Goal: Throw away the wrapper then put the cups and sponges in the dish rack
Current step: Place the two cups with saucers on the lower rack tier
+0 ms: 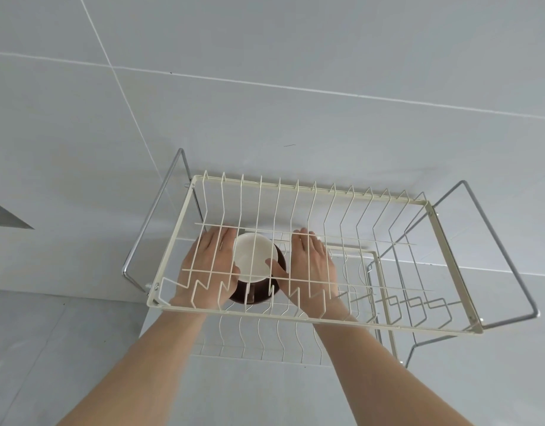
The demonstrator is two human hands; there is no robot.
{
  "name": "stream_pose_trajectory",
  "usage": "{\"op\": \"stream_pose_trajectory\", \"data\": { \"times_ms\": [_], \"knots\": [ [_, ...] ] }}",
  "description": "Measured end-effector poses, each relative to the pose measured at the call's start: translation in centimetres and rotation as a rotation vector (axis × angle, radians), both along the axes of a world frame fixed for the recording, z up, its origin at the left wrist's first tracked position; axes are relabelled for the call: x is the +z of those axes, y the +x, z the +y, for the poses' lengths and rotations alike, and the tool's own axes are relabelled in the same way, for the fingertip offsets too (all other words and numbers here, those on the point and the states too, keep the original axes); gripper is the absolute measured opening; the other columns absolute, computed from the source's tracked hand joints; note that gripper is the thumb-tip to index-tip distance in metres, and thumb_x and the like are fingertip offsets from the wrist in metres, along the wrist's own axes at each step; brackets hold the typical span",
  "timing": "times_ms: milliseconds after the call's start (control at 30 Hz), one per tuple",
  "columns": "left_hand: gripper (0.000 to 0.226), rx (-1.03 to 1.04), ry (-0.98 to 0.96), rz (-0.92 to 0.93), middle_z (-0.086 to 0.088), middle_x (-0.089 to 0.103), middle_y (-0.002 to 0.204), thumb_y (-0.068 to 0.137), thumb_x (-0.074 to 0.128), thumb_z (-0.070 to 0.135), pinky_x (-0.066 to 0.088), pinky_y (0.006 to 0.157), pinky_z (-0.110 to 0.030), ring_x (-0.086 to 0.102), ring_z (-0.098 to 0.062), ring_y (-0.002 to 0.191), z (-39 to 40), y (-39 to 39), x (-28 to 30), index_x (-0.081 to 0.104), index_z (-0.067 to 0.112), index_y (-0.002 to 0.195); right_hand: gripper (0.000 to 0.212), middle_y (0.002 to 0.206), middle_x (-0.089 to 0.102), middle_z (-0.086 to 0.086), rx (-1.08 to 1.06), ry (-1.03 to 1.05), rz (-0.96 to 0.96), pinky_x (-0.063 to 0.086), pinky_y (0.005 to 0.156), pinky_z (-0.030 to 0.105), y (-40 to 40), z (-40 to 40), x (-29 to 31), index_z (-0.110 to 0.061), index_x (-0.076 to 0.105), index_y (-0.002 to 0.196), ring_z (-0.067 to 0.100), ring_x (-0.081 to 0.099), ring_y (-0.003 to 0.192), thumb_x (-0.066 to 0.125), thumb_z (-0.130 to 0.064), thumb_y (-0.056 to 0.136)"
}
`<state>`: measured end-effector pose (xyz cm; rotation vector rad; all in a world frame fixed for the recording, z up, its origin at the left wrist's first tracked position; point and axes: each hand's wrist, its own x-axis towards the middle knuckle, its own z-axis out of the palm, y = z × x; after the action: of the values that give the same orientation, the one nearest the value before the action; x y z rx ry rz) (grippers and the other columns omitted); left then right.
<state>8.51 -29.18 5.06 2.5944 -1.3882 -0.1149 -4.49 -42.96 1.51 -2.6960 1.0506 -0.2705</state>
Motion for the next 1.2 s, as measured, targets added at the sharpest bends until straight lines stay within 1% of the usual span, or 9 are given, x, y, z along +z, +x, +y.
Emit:
{"op": "stream_pose_trajectory", "data": {
  "times_ms": [133, 300, 633, 733, 867, 900, 1000, 1133, 1200],
  "knots": [
    [0.06, -0.092, 0.037, -0.188, -0.021, 0.049, 0.144, 0.084, 0.044, 0.025, 0.035, 0.113, -0.051, 0.04, -0.039, 0.137, 0.4, 1.2, -1.6, 0.047, -0.002, 0.138, 0.082, 0.155, 0.034, 0.017, 0.081, -0.065, 0.078, 0.023, 0.119, 0.043, 0.1, -0.2, 0.0, -0.001, 0.033, 0.147, 0.033, 0.026, 0.146, 0.045, -0.06, 0.093],
    [0.067, -0.107, 0.002, -0.25, -0.021, 0.048, 0.144, 0.077, 0.043, 0.025, 0.028, 0.117, -0.048, 0.038, -0.039, 0.138, 0.0, 1.2, -2.4, 0.044, -0.003, 0.139, 0.08, 0.154, 0.037, 0.02, 0.074, -0.068, 0.073, 0.025, 0.119, 0.045, 0.0, -0.1, -0.1, 0.0, 0.035, 0.146, 0.035, 0.029, 0.145, 0.046, -0.059, 0.093],
    [0.07, -0.086, 0.009, -0.223, -0.021, 0.045, 0.147, 0.09, 0.025, 0.041, 0.031, 0.115, -0.049, 0.035, -0.037, 0.141, 0.3, 1.4, -2.0, 0.041, -0.001, 0.142, 0.081, 0.158, 0.03, 0.016, 0.1, -0.07, 0.087, 0.023, 0.12, 0.043, -0.1, 0.0, 0.6, -0.002, 0.03, 0.149, 0.032, 0.023, 0.148, 0.043, -0.061, 0.094],
    [0.071, -0.077, -0.03, -0.225, -0.02, 0.047, 0.145, 0.09, 0.032, 0.047, 0.031, 0.115, -0.047, 0.04, -0.036, 0.139, 0.4, 1.0, -1.8, 0.043, 0.0, 0.142, 0.079, 0.156, 0.035, 0.017, 0.113, -0.078, 0.064, 0.023, 0.121, 0.042, -0.6, 0.2, 1.1, -0.002, 0.034, 0.148, 0.033, 0.026, 0.147, 0.043, -0.06, 0.095],
    [0.069, -0.078, -0.132, -0.188, -0.022, 0.053, 0.139, 0.087, 0.049, 0.045, 0.038, 0.11, -0.049, 0.048, -0.04, 0.131, 0.7, -0.4, -1.7, 0.048, -0.004, 0.137, 0.085, 0.138, 0.053, 0.024, 0.104, -0.075, -0.027, 0.037, 0.113, 0.046, -2.4, 1.0, 1.8, 0.006, 0.051, 0.134, 0.041, 0.047, 0.132, 0.023, -0.064, 0.094],
    [0.068, -0.065, -0.148, -0.175, -0.021, 0.054, 0.137, 0.088, 0.047, 0.045, 0.039, 0.11, -0.048, 0.05, -0.04, 0.128, 0.9, -1.0, -1.6, 0.048, -0.003, 0.137, 0.084, 0.137, 0.054, 0.025, 0.098, -0.079, -0.038, 0.038, 0.112, 0.048, -3.1, 1.2, 1.7, 0.007, 0.052, 0.133, 0.043, 0.048, 0.131, 0.027, -0.063, 0.095],
    [0.069, -0.068, -0.153, -0.18, -0.019, 0.052, 0.14, 0.093, 0.036, 0.048, 0.038, 0.111, -0.049, 0.047, -0.038, 0.13, 1.7, -2.9, -1.4, 0.045, -0.002, 0.139, 0.078, 0.148, 0.046, 0.025, 0.036, -0.062, -0.038, 0.036, 0.114, 0.053, -5.0, 2.1, 0.9, 0.007, 0.046, 0.141, 0.042, 0.041, 0.139, 0.06, -0.051, 0.091],
    [0.078, 0.006, -0.072, -0.187, -0.013, 0.047, 0.147, 0.09, 0.034, 0.06, 0.04, 0.11, -0.046, 0.041, -0.031, 0.138, 2.9, -5.6, -1.1, 0.041, 0.004, 0.144, 0.084, 0.163, 0.021, 0.014, 0.059, -0.049, 0.063, 0.003, 0.121, 0.037, -8.4, 3.1, 0.2, -0.006, 0.02, 0.155, 0.03, 0.016, 0.151, 0.037, -0.062, 0.095],
    [0.081, 0.037, -0.029, -0.184, -0.01, 0.044, 0.15, 0.088, 0.042, 0.063, 0.041, 0.11, -0.043, 0.038, -0.031, 0.139, 3.6, -7.1, -1.2, 0.035, 0.008, 0.148, 0.086, 0.163, 0.021, 0.009, 0.047, -0.021, 0.052, 0.012, 0.124, 0.037, -10.1, 3.6, 0.2, -0.009, 0.018, 0.155, 0.027, 0.015, 0.151, 0.037, -0.066, 0.094]
  ]
}}
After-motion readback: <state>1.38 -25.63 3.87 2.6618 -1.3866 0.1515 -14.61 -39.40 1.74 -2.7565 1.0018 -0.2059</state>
